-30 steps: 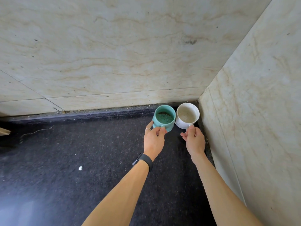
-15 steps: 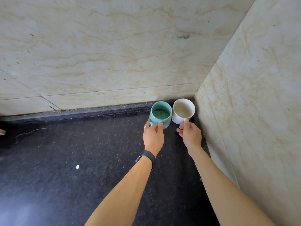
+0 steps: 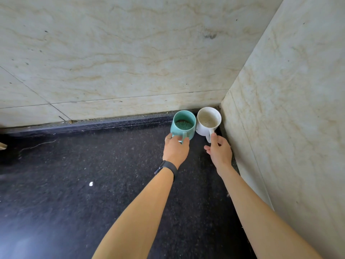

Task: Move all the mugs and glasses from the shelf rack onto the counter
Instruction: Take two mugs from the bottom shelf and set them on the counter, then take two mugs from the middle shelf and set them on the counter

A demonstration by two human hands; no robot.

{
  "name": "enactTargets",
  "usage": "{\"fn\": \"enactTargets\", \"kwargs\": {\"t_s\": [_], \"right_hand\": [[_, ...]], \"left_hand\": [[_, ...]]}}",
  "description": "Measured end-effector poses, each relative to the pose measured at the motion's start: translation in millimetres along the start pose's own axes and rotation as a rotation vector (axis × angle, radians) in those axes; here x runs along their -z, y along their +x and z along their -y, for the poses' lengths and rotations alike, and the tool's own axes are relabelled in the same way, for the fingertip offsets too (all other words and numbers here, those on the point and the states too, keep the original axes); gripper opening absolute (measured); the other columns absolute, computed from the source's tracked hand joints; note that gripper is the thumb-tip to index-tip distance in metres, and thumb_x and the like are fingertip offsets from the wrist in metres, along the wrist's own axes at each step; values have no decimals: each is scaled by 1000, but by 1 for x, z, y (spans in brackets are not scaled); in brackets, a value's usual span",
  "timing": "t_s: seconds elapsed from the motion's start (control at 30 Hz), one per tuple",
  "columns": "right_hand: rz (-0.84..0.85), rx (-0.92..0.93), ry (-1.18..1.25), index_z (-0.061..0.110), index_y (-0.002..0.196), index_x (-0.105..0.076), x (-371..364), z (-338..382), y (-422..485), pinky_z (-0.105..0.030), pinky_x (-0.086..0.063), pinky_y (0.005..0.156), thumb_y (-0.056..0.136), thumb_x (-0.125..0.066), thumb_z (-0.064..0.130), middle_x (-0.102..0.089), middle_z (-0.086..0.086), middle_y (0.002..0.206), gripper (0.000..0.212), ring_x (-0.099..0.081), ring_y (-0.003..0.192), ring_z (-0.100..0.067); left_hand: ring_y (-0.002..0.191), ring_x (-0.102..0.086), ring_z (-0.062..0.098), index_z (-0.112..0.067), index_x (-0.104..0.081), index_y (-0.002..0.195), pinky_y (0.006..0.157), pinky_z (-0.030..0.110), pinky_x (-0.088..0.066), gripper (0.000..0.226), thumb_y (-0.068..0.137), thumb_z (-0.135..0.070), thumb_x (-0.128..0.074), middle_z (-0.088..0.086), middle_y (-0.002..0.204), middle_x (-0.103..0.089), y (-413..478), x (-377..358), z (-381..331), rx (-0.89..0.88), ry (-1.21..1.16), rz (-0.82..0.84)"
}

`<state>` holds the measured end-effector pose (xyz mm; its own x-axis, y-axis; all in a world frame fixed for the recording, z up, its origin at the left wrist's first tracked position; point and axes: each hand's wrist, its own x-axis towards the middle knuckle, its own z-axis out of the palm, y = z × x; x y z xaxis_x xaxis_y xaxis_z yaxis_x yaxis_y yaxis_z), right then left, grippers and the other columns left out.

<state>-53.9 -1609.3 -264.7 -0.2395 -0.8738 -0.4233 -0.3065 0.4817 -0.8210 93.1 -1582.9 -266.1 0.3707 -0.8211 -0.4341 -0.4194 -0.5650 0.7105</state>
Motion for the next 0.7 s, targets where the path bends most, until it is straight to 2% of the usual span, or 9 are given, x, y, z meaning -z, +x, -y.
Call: {"fn": "enactTargets", "kwargs": {"t_s": [0.07, 0.13, 0.2, 0.27, 0.33, 0.47, 0.57, 0.7], "right_hand": [[5, 0, -58, 23, 117, -62, 6, -9, -12, -34, -60, 84, 102, -53, 34, -67, 2, 123, 20, -74, 81, -7], [45, -7, -80, 29, 109, -61, 13, -14, -38, -36, -58, 88, 101, -54, 28, -68, 2, 120, 10, -73, 92, -13], [91, 2, -163, 27, 114, -63, 17, -16, -69, -33, -52, 91, 102, -53, 31, -68, 4, 115, 16, -68, 104, -17], [150, 42, -295, 23, 124, -64, 22, -13, -101, -24, -42, 86, 103, -50, 36, -66, 8, 113, 28, -61, 103, -13], [241, 113, -374, 26, 126, -63, 25, -3, -135, -18, -39, 84, 103, -50, 39, -64, 14, 114, 30, -59, 105, -8], [352, 406, -539, 33, 125, -65, 20, 42, -195, -18, -39, 93, 102, -53, 41, -63, 21, 121, 27, -59, 116, -5], [429, 709, -626, 31, 126, -67, 0, 95, -236, -21, -39, 97, 101, -53, 40, -66, 15, 128, 30, -56, 123, -9], [591, 1061, -687, 30, 129, -66, -45, 150, -304, -30, -32, 111, 102, -49, 40, -64, 11, 135, 33, -42, 139, -13]], "left_hand": [[115, -57, 27, -14, -54, 131, 92, 37, -49, 43, 96, -39, -52, 9, 140, -49, -2, 14, 8, 47, 64, 32], [115, -57, 30, -17, -51, 134, 92, 40, -50, 43, 96, -38, -50, 10, 137, -51, -14, 38, 16, 38, 159, 84], [117, -57, 31, -18, -53, 135, 96, 43, -50, 42, 97, -37, -48, 10, 137, -53, -33, 62, 25, -2, 262, 127], [117, -56, 31, -19, -54, 135, 97, 46, -51, 42, 98, -37, -47, 9, 134, -57, -56, 90, 37, -30, 351, 120], [118, -55, 31, -21, -54, 134, 96, 46, -51, 41, 98, -37, -46, 8, 133, -58, -82, 121, 49, -42, 434, 90], [125, -51, 28, -25, -52, 138, 97, 43, -47, 43, 97, -39, -46, 3, 136, -59, -134, 192, 64, -77, 574, -29], [130, -48, 25, -26, -51, 140, 103, 41, -42, 45, 97, -37, -47, 0, 140, -57, -184, 251, 78, -82, 582, -223], [135, -43, 22, -26, -49, 142, 110, 40, -36, 46, 97, -37, -46, -4, 144, -53, -273, 325, 112, -7, 582, -519]]}}
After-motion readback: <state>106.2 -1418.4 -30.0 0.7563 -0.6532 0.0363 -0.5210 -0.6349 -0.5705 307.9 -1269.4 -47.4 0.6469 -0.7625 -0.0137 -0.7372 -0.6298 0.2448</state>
